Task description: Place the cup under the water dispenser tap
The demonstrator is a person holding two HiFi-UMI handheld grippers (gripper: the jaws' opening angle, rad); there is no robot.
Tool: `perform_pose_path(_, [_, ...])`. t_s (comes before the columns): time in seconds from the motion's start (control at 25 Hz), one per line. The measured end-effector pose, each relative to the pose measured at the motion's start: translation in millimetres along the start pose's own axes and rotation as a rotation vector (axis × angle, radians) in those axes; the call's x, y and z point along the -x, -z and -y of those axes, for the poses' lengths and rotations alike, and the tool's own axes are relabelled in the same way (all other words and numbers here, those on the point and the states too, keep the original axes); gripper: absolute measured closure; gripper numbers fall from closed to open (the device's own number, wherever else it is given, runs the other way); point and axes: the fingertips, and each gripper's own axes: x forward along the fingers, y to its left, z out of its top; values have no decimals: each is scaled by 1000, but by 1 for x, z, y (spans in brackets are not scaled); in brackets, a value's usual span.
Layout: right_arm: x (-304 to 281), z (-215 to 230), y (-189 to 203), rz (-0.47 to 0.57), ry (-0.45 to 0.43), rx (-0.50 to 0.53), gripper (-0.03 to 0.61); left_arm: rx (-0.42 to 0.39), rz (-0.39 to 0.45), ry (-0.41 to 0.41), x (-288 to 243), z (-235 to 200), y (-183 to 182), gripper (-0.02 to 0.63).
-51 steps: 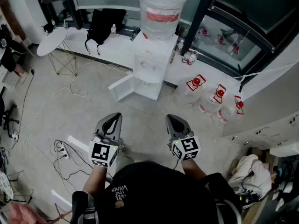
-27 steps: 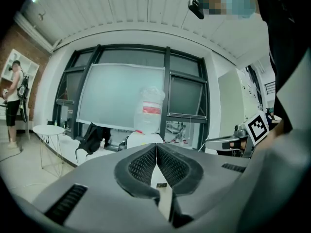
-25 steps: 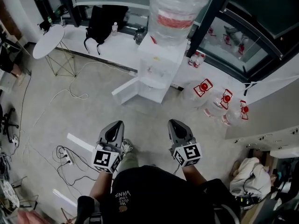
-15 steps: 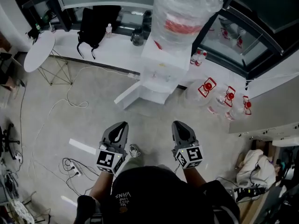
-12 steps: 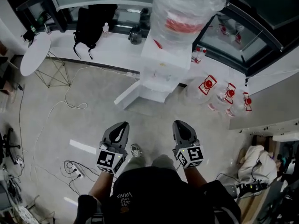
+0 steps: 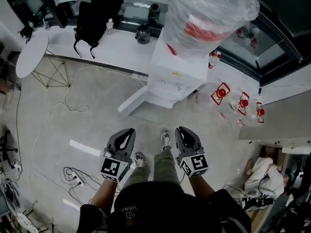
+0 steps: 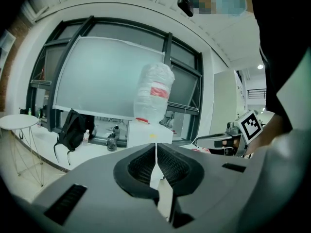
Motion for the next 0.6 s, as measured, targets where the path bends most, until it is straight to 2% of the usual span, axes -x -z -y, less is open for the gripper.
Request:
perform_pose_path(0.08, [-17, 4, 2, 3, -29, 19, 534, -15, 5, -19, -11, -8, 3, 592])
perform_pose_path(0.24, [-46, 20, 15, -6, -57, 60, 534, 12, 41, -24, -37, -16, 11, 592])
perform_pose_path(0.4, [-83, 39, 47, -22, -74, 69, 534, 25, 25, -24, -67, -35, 55, 592])
perform_pose_path(0.6, [-132, 65, 121, -44, -93, 63, 534, 28, 43, -38, -107, -63, 120, 592])
